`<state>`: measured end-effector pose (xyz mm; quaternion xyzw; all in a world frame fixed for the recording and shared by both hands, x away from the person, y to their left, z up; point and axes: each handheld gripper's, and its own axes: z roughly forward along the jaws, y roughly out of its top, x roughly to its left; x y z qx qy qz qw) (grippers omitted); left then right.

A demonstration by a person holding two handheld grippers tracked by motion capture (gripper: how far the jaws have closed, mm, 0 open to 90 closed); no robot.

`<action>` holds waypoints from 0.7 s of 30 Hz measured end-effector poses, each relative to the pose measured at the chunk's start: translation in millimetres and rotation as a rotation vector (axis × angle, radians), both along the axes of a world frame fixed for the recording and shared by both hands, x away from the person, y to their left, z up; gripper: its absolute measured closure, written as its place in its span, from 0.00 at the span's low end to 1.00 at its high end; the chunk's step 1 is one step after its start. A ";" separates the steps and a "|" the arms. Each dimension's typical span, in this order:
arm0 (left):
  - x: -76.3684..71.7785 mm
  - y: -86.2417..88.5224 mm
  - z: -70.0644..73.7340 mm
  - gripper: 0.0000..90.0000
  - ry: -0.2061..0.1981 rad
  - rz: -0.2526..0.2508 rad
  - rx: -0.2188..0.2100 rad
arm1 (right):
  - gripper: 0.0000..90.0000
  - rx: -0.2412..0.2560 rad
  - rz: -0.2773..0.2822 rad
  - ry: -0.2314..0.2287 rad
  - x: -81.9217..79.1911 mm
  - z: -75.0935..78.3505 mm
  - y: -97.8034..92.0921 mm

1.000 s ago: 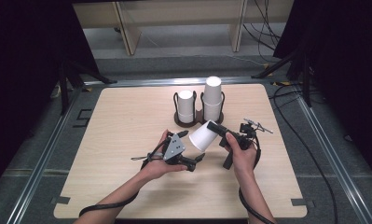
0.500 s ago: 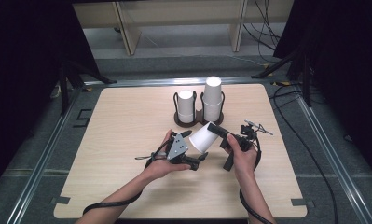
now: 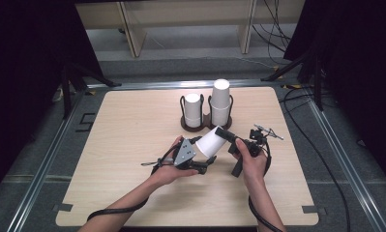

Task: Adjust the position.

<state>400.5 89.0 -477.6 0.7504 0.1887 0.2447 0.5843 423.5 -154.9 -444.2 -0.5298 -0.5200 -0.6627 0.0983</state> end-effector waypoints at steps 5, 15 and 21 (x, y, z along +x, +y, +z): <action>-0.3 1.2 0.0 0.20 -0.005 -0.002 0.006 | 0.39 0.010 0.003 0.009 -0.9 0.7 -0.2; -2.1 6.4 3.3 0.30 -0.009 -0.003 0.013 | 0.36 -0.015 0.012 -0.042 0.7 2.0 2.9; -3.0 9.8 5.7 0.32 0.005 -0.011 0.019 | 0.34 -0.056 0.012 -0.088 3.0 1.2 2.2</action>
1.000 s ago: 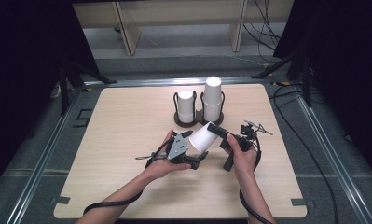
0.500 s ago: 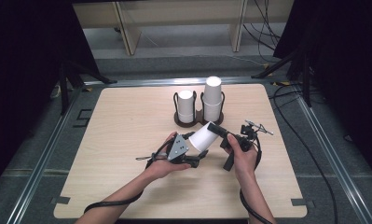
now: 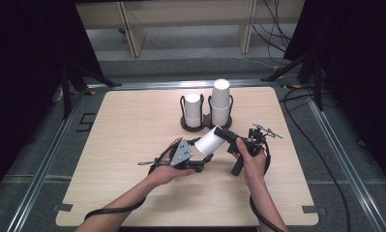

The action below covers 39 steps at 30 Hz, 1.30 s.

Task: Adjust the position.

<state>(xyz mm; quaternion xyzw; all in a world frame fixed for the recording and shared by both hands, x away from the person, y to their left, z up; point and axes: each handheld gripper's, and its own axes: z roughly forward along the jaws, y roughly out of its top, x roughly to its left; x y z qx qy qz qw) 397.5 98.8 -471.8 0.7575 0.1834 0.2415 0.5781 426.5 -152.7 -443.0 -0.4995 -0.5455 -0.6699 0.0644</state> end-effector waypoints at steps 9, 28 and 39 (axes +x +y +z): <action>-0.1 3.5 1.8 0.34 0.018 -0.010 0.005 | 0.32 -0.047 -0.027 -0.059 -1.3 7.3 -3.2; -1.7 25.6 11.0 0.36 0.039 -0.019 0.080 | 0.29 -0.183 -0.092 -0.181 -9.0 14.8 -18.5; -5.2 39.6 19.4 0.35 0.044 -0.039 0.124 | 0.30 -0.314 -0.143 -0.221 -12.2 7.2 -29.8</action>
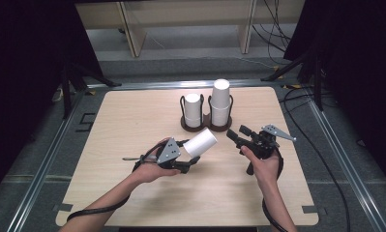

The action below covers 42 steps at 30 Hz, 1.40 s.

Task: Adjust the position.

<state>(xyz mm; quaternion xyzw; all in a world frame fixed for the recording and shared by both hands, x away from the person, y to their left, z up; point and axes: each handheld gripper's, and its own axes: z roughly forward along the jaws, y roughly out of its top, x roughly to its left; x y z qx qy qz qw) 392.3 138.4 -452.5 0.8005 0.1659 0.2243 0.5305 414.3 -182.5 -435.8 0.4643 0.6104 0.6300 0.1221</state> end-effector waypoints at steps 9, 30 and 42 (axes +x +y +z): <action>-4.0 6.0 4.9 0.36 -0.008 -0.040 0.039 | 0.30 -0.065 -0.008 0.001 -3.0 -5.6 -3.9; -9.7 18.1 20.0 0.36 0.008 -0.178 0.152 | 0.31 -0.145 0.022 0.008 -6.1 -8.6 -6.9; -14.7 24.3 35.3 0.36 0.017 -0.245 0.226 | 0.32 -0.194 0.059 0.003 -7.4 -10.0 -4.2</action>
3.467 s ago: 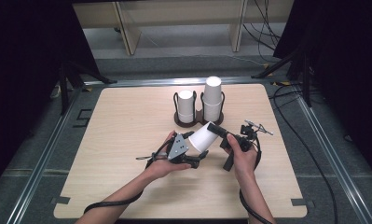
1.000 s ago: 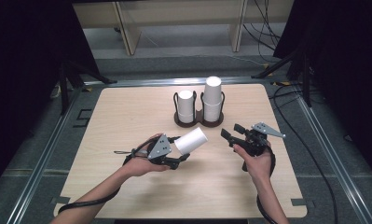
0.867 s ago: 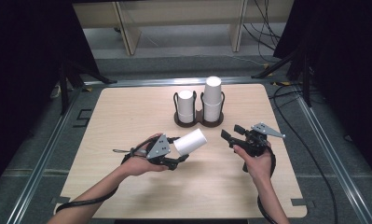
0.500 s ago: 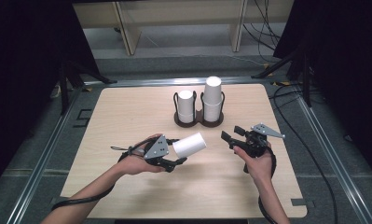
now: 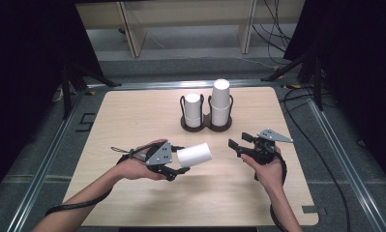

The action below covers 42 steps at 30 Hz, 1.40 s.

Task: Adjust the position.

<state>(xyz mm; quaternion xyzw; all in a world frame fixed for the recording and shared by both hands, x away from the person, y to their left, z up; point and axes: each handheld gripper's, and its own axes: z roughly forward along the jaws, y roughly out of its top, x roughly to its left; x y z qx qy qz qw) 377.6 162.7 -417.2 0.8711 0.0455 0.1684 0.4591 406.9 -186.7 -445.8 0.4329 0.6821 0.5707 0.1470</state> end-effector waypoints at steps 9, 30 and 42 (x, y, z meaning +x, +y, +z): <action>-3.9 4.4 7.4 0.36 0.019 -0.050 0.038 | 0.32 -0.034 0.005 0.000 -2.0 2.5 -1.8; 7.0 -2.6 27.0 0.37 0.009 -0.103 0.079 | 0.32 -0.016 0.016 0.013 -1.7 0.3 -5.8; 9.2 -11.6 31.7 0.37 0.007 -0.125 0.105 | 0.32 -0.003 -0.005 0.017 -9.1 -1.0 -11.6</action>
